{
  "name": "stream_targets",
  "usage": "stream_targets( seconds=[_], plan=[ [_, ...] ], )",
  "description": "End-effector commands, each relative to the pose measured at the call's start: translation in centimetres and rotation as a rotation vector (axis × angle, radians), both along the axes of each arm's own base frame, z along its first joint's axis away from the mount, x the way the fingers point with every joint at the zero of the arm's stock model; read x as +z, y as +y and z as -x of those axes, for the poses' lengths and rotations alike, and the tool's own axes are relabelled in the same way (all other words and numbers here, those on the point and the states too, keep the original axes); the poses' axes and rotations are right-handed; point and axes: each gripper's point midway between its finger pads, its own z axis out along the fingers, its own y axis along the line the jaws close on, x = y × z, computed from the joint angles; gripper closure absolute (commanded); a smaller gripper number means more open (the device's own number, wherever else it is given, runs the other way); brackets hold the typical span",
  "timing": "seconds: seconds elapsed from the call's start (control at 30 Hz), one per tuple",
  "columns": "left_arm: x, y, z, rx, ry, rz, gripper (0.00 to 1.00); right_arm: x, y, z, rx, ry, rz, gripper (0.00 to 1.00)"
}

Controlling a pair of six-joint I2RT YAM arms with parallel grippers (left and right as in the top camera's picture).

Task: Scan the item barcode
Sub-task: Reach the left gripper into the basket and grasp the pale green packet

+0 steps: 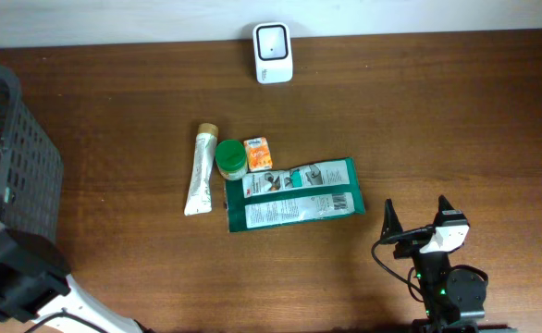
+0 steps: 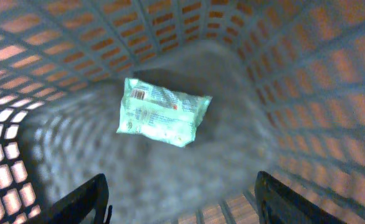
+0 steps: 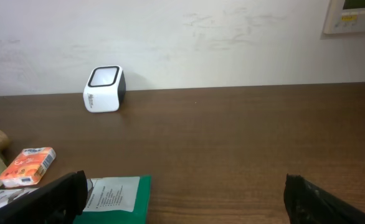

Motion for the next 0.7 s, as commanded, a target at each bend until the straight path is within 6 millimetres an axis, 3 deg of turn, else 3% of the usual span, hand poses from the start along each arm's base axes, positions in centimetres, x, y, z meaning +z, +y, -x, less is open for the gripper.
stream_targets(
  seconds=[0.0, 0.07, 0.17, 0.5, 0.53, 0.67],
  plan=[
    [-5.5, 1.2, 0.5, -0.067, 0.087, 0.035, 0.21, -0.2, 0.0, 0.0, 0.0, 0.003, -0.006, 0.02],
    [-7.1, 1.8, 0.1, -0.109, 0.099, 0.017, 0.13, -0.2, 0.0, 0.0, 0.0, 0.003, -0.006, 0.02],
    [-8.7, 2.4, -0.6, -0.172, 0.109, -0.012, 0.07, -0.2, 0.0, 0.0, 0.0, 0.003, -0.006, 0.02],
    [-15.5, 2.6, -1.0, -0.312, 0.242, 0.047, 0.16, -0.2, 0.0, 0.0, 0.0, 0.003, -0.006, 0.02],
    [-16.1, 2.6, -1.0, -0.313, 0.248, 0.054, 0.21, -0.2, 0.0, 0.0, 0.0, 0.003, -0.006, 0.01],
    [-17.4, 3.1, -1.3, -0.307, 0.255, 0.047, 0.21, -0.2, 0.0, 0.0, 0.0, 0.003, -0.006, 0.02]
  ],
)
